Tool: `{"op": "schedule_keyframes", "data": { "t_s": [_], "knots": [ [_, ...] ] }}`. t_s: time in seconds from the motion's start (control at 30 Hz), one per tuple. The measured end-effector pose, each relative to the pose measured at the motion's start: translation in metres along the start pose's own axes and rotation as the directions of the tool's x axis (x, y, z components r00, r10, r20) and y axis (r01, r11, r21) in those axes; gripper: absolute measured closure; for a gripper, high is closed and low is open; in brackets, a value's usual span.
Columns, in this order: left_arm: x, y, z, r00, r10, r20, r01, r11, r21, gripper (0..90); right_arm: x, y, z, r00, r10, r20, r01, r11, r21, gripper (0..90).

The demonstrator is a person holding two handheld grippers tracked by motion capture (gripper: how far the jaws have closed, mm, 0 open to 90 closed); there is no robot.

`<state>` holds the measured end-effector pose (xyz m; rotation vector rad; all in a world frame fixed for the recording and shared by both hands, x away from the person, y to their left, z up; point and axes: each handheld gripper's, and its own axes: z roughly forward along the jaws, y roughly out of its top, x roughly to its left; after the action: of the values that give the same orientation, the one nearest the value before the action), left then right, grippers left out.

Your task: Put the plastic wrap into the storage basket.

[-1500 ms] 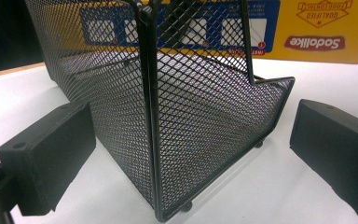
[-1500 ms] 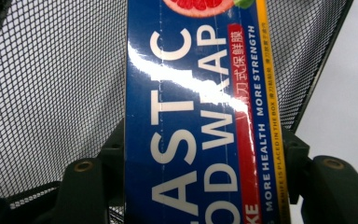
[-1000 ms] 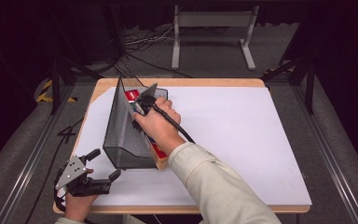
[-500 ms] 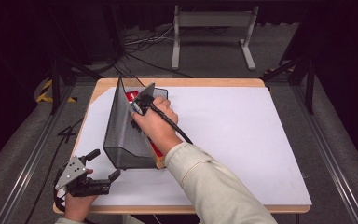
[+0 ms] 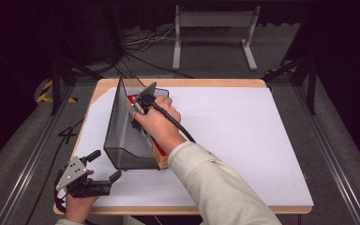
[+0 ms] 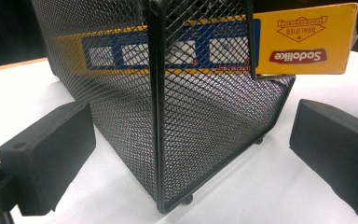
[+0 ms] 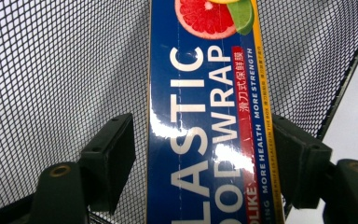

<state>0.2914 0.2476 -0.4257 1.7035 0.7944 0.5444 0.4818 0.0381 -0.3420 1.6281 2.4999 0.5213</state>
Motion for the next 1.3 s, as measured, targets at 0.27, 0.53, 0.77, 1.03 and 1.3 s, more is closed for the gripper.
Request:
{"op": "schedule_keyframes", "data": {
  "t_s": [0.27,0.53,0.77,1.03,1.3],
  "knots": [
    [-0.001,0.0,0.0,1.0,-0.007,-0.001,0.007,1.0,-0.002,1.0,-0.005,0.0,-0.003,1.0,-0.001,-0.004,0.001,1.0,-0.013,25.6],
    [0.0,0.0,-0.001,1.0,-0.002,-0.003,0.002,1.0,0.002,1.0,-0.016,-0.002,-0.014,0.9986,-0.001,-0.053,-0.001,0.999,-0.044,23.1],
    [0.0,-0.001,-0.002,0.9999,0.003,-0.011,-0.003,1.0,0.006,0.9,-0.024,-0.005,-0.028,0.9936,-0.021,-0.111,0.011,0.996,-0.088,22.9],
    [0.0,-0.001,-0.004,0.9998,0.002,-0.017,-0.002,1.0,0.004,0.9,-0.03,-0.015,-0.048,0.9806,-0.107,-0.164,0.075,0.979,-0.189,22.0],
    [0.0,-0.003,-0.008,0.9997,-0.008,-0.025,0.008,1.0,-0.004,0.8,-0.039,-0.034,-0.072,0.9517,-0.269,-0.148,0.191,0.897,-0.399,19.6]
  ]
}}
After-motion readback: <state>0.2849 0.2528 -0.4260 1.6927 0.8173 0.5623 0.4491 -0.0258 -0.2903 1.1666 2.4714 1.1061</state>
